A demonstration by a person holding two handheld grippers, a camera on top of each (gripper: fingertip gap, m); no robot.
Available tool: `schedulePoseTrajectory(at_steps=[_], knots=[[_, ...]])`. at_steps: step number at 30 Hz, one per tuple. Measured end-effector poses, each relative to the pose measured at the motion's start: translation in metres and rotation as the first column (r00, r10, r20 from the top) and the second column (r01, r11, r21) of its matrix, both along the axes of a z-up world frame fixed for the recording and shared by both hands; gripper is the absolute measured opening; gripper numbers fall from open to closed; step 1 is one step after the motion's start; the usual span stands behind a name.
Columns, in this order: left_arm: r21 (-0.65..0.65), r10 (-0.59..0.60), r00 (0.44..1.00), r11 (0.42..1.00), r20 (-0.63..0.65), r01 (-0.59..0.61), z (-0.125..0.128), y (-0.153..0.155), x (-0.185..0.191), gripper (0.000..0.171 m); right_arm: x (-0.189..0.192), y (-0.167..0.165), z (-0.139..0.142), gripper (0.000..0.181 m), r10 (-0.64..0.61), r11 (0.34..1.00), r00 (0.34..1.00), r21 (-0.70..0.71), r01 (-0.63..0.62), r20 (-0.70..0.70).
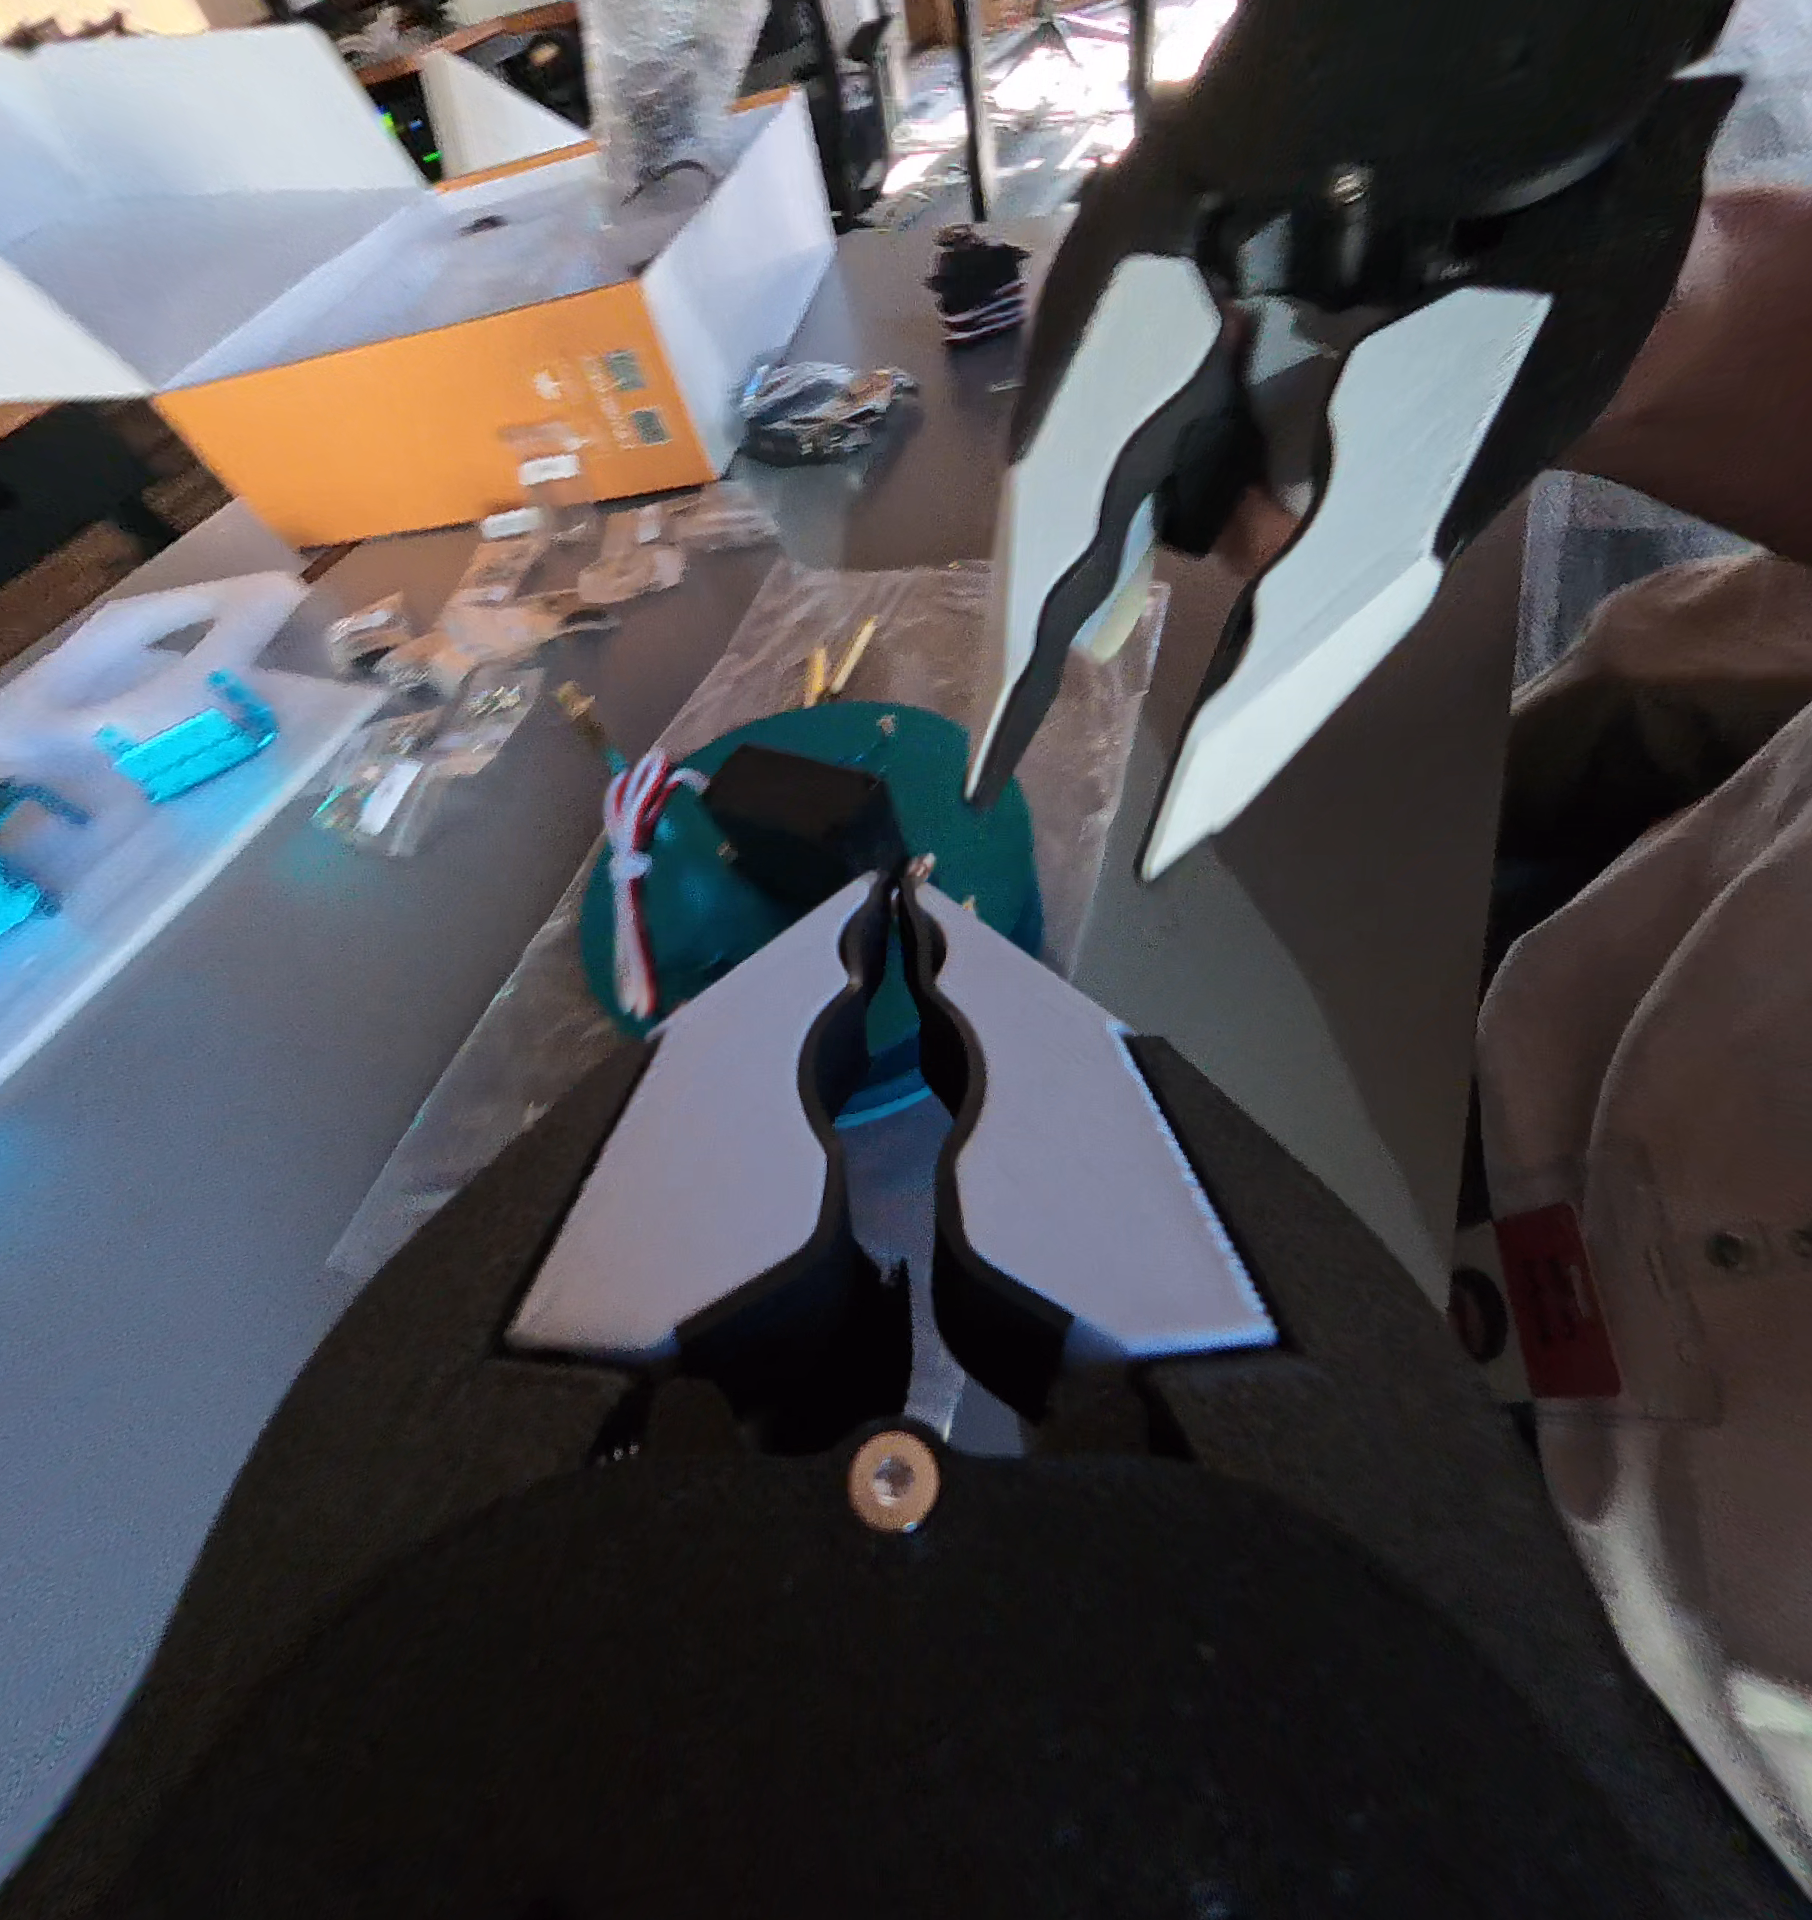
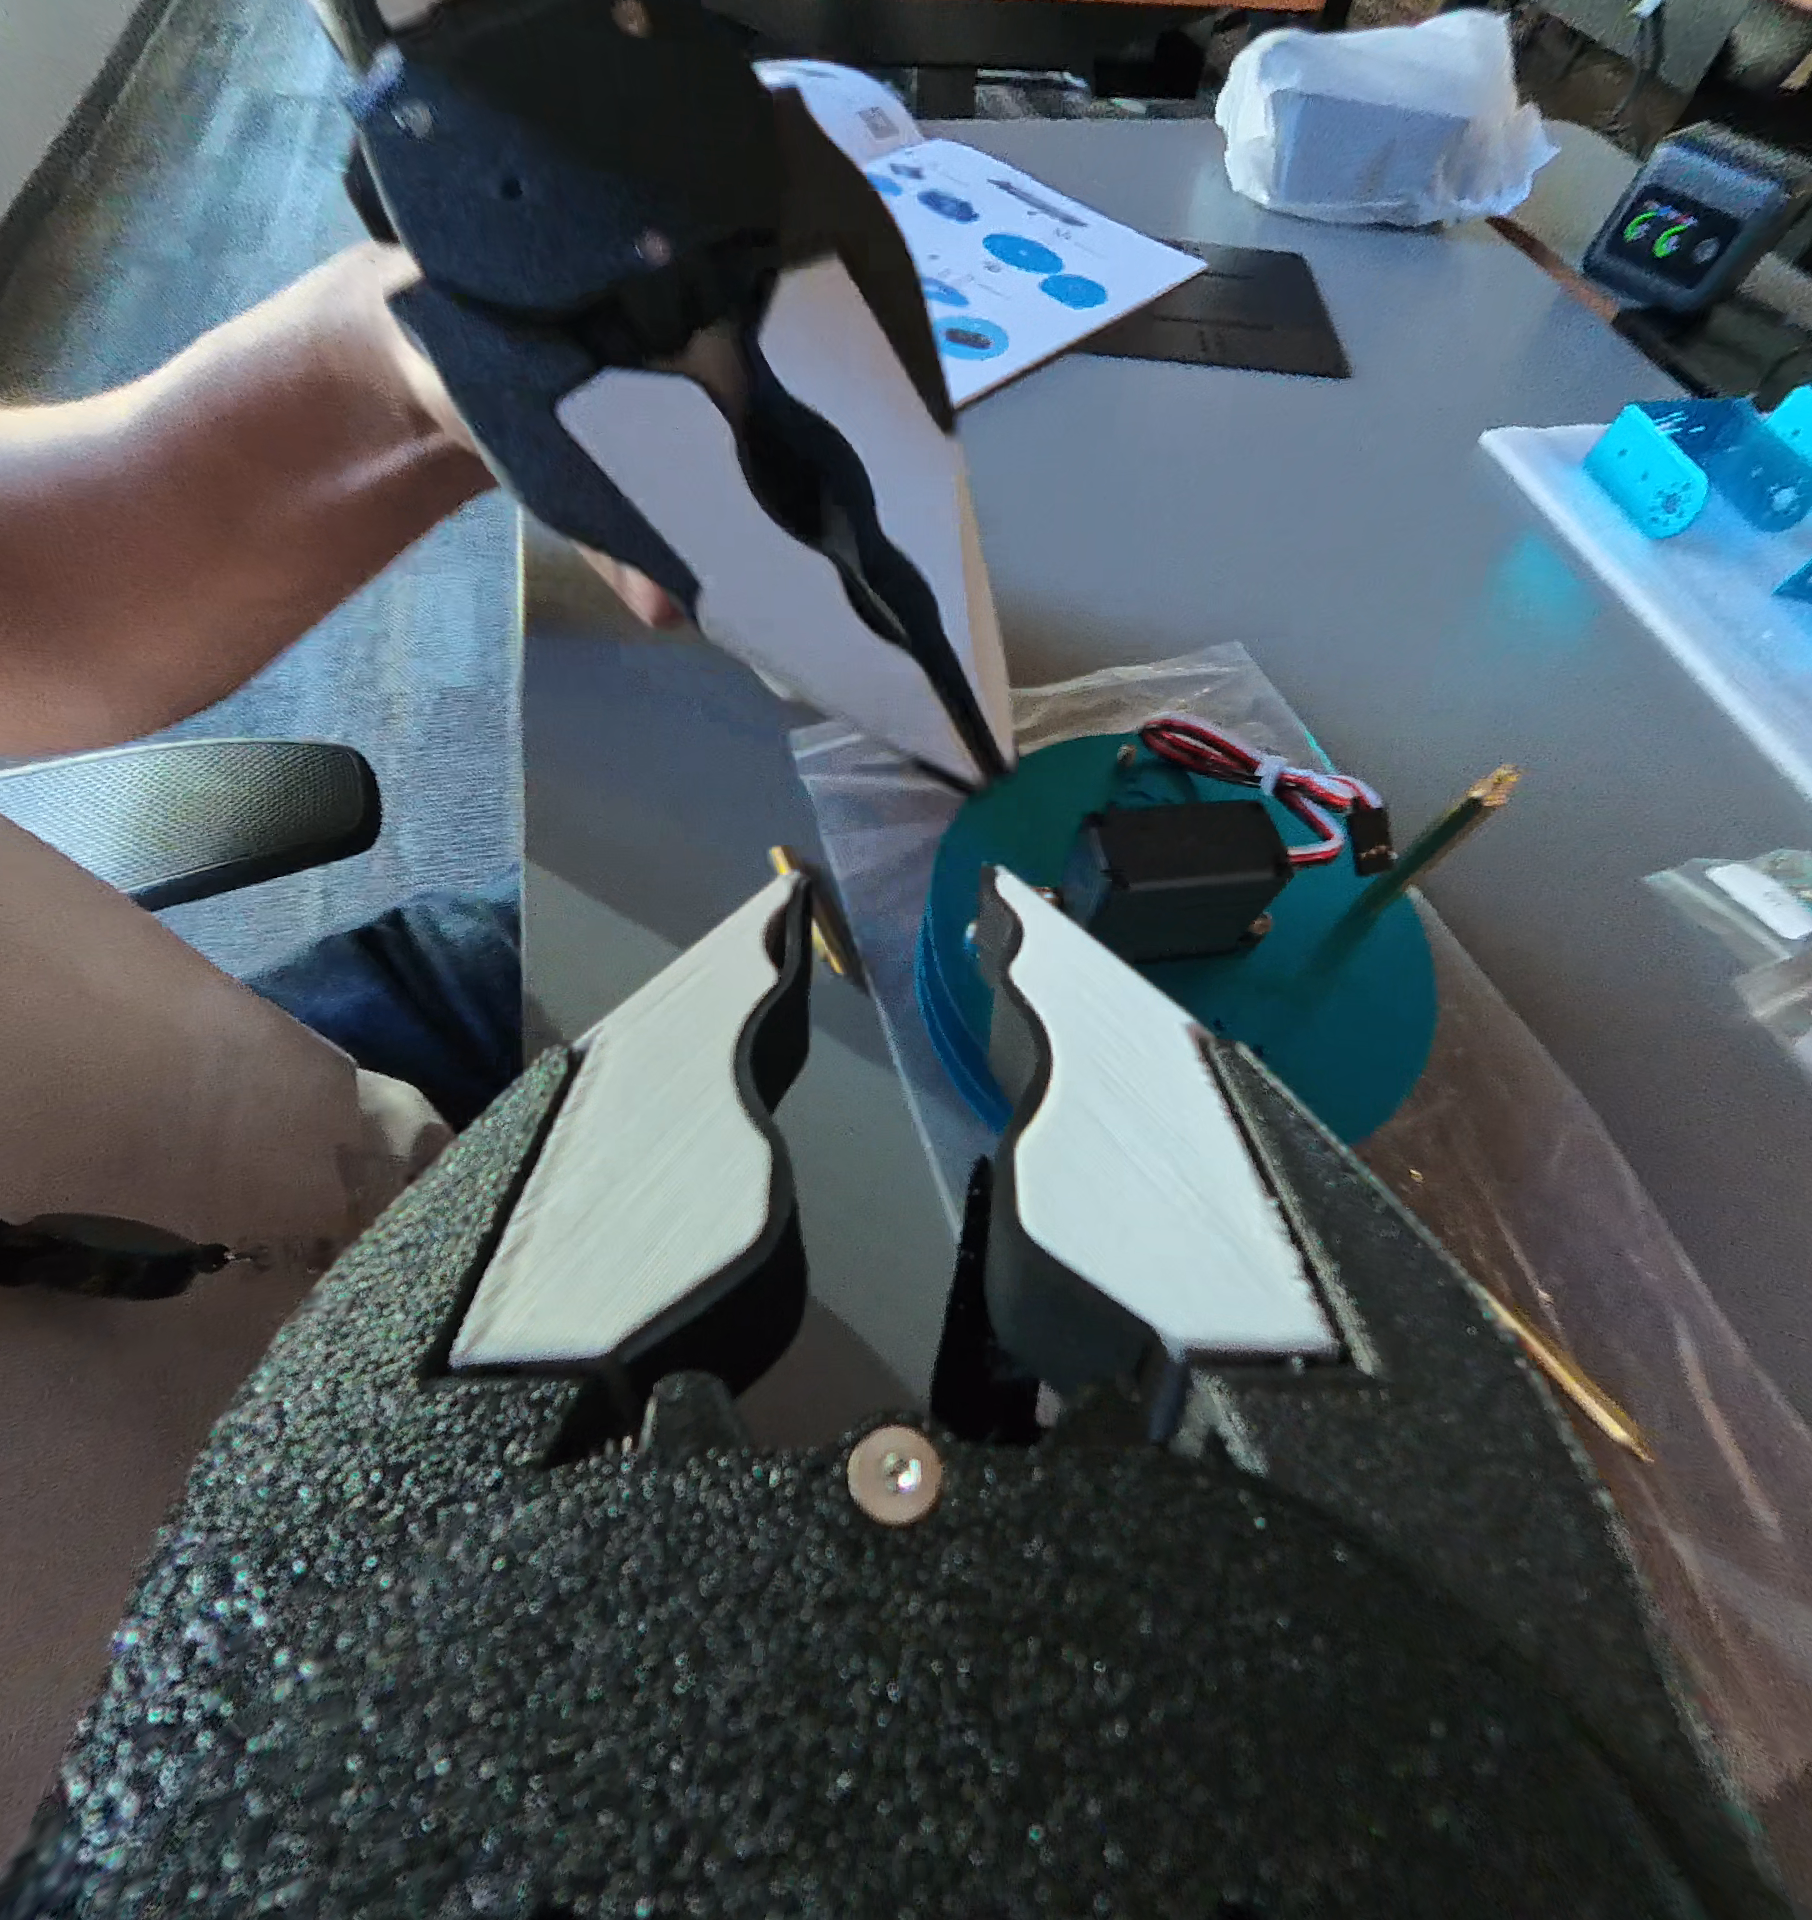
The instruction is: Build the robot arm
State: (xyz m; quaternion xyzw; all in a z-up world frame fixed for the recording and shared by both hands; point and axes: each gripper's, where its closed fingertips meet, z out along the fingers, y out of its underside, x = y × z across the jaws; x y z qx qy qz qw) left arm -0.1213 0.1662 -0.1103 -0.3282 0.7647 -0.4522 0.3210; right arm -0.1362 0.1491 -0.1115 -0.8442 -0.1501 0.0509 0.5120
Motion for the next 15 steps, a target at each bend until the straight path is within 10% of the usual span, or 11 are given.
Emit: schedulePoseTrajectory(at_steps=[4, 15], knots=[[-0.03, 0.131, 0.987, 0.991, -0.095, -0.134, -0.011, 0.034, -0.037, 0.014, 0.01, -0.007, 0.004, 0.026, -0.04, 0.999, 0.999, 0.016, 0.04, -0.024], [0.134, 0.114, 0.942, 0.988, -0.314, -0.075, -0.067, 0.001, -0.041, 0.011, -0.011, -0.015, -0.025, 0.025, -0.052, 0.996, 0.993, -0.081, 0.044, -0.104]])
